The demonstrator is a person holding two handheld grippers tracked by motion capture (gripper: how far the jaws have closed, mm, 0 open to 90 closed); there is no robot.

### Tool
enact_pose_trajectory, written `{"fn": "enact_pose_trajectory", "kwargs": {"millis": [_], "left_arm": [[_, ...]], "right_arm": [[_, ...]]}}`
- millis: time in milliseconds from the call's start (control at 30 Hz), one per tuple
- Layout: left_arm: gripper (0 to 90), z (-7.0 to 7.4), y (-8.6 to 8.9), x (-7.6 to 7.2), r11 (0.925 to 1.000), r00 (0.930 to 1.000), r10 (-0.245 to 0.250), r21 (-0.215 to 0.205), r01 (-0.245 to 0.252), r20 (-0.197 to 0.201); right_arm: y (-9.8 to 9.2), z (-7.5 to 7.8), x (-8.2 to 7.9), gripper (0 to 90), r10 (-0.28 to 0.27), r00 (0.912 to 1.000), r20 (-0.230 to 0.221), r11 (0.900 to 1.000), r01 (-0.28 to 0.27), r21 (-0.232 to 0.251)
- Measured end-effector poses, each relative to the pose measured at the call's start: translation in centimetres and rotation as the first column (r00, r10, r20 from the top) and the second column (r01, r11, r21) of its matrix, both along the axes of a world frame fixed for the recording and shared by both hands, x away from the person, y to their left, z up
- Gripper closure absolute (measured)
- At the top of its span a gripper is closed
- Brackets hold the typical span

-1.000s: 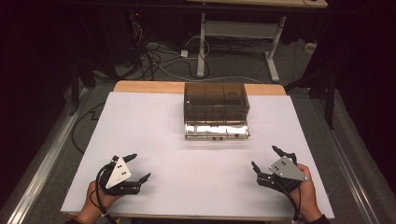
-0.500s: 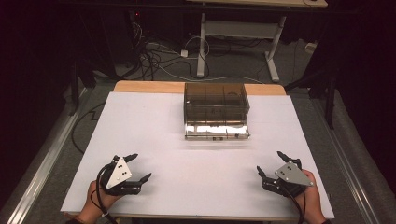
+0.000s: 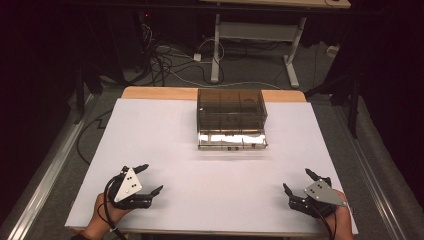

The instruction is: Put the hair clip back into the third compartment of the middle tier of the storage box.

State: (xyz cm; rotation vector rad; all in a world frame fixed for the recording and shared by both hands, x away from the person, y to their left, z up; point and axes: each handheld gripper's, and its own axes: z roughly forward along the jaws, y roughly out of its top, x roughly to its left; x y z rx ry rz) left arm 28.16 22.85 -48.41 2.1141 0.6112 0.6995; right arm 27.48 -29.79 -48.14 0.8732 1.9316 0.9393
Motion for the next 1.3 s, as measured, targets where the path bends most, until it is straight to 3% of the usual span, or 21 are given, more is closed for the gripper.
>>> {"fn": "enact_pose_trajectory", "kwargs": {"millis": [467,1300], "left_arm": [[18.6,0.01,0.25,-0.40,1.0000,1.0000,-0.005,-0.003,0.005,0.005],[18.7,-0.15,0.48,0.09,1.0000,0.9999,0.003,-0.004,-0.003,-0.011]], "right_arm": [[0.94,0.27,-0.25,17.1,0.020,0.9996,0.018,1.000,-0.020,-0.020],[0.87,0.21,0.01,18.1,0.012,0.9998,0.015,1.000,-0.012,0.002]]}}
